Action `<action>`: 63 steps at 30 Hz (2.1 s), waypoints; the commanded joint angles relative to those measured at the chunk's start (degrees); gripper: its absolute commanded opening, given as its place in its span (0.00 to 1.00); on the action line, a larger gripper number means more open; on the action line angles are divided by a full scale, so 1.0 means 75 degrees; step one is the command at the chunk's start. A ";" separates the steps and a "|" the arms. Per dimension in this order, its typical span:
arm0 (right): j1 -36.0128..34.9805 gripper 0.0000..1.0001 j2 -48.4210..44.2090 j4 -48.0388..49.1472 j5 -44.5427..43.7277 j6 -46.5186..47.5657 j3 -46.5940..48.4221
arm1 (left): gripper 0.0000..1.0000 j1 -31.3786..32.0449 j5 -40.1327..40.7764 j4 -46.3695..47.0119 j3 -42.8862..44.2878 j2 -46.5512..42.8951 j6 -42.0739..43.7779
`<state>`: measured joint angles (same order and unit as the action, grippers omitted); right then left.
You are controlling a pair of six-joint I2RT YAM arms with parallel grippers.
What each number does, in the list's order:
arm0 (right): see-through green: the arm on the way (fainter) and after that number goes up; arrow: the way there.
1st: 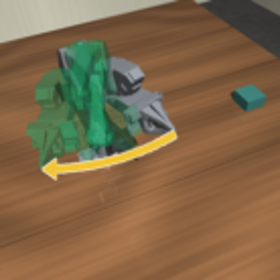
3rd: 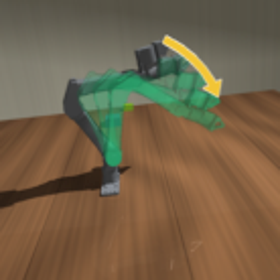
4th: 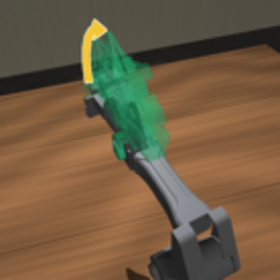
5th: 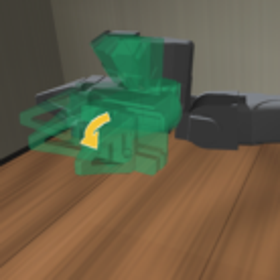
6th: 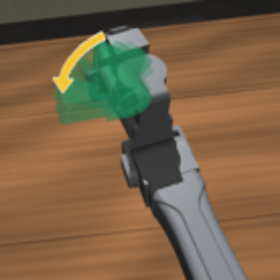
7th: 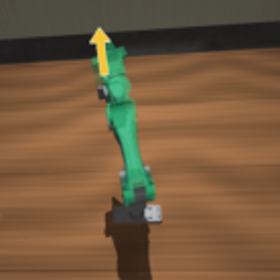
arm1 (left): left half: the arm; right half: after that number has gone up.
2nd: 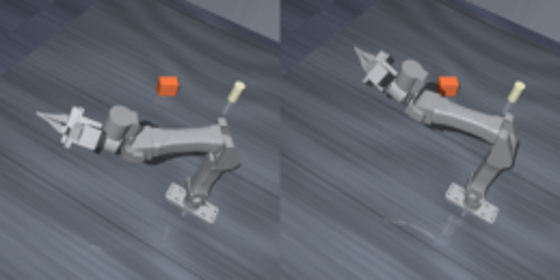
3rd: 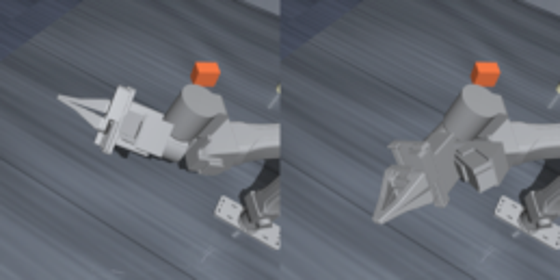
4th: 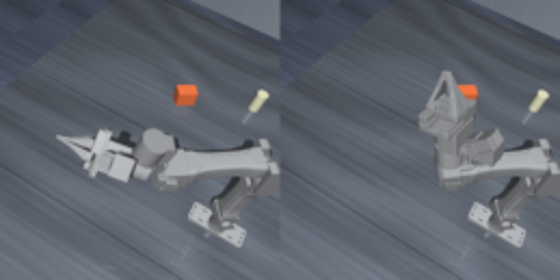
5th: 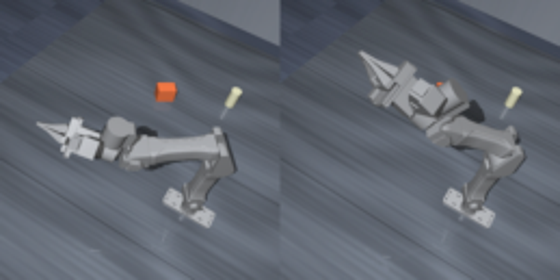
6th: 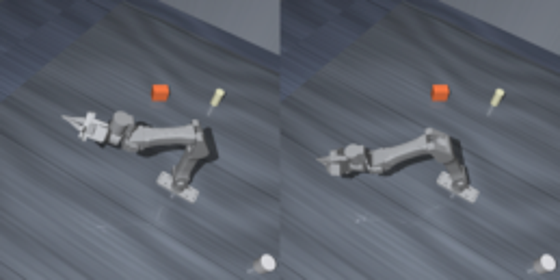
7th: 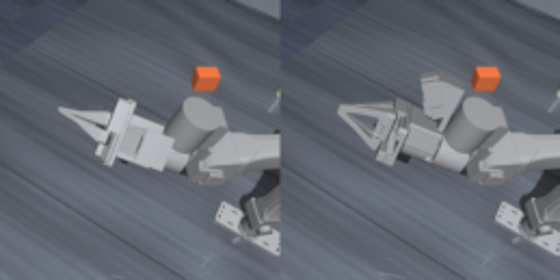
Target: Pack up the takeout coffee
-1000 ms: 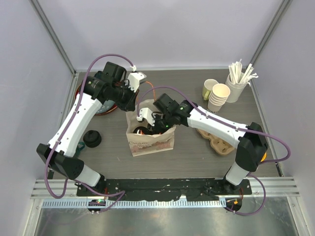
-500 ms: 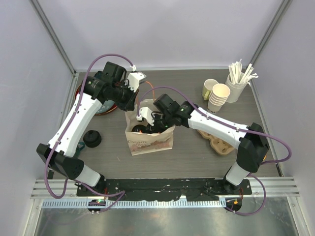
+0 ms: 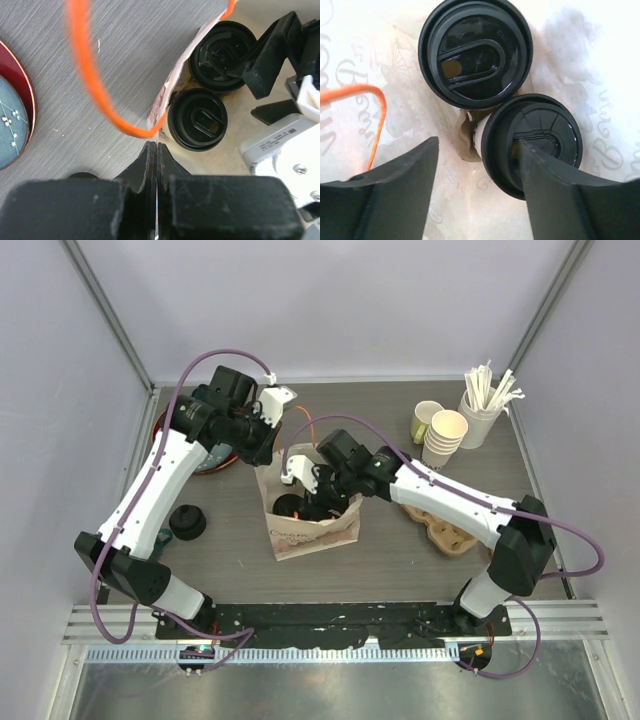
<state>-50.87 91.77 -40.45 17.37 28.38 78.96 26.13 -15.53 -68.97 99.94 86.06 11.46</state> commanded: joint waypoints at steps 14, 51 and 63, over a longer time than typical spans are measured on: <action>0.0045 0.89 -0.1055 0.0622 0.0426 0.0130 0.0195 | 0.00 0.0008 -0.0026 0.0009 0.0116 -0.0166 0.0054; 0.0080 0.89 -0.2426 0.2627 0.1071 -0.1580 0.0406 | 0.00 0.0125 0.0102 0.0067 0.0046 -0.0119 0.0100; 0.0371 0.91 -0.2989 0.2779 -0.1247 -0.2283 0.0429 | 0.02 0.0125 0.0160 0.0067 0.0163 -0.0108 0.0136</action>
<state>-49.95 71.75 -22.65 17.76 14.46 80.12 27.00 -14.94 -69.28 99.94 86.08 11.64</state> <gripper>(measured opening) 0.902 0.011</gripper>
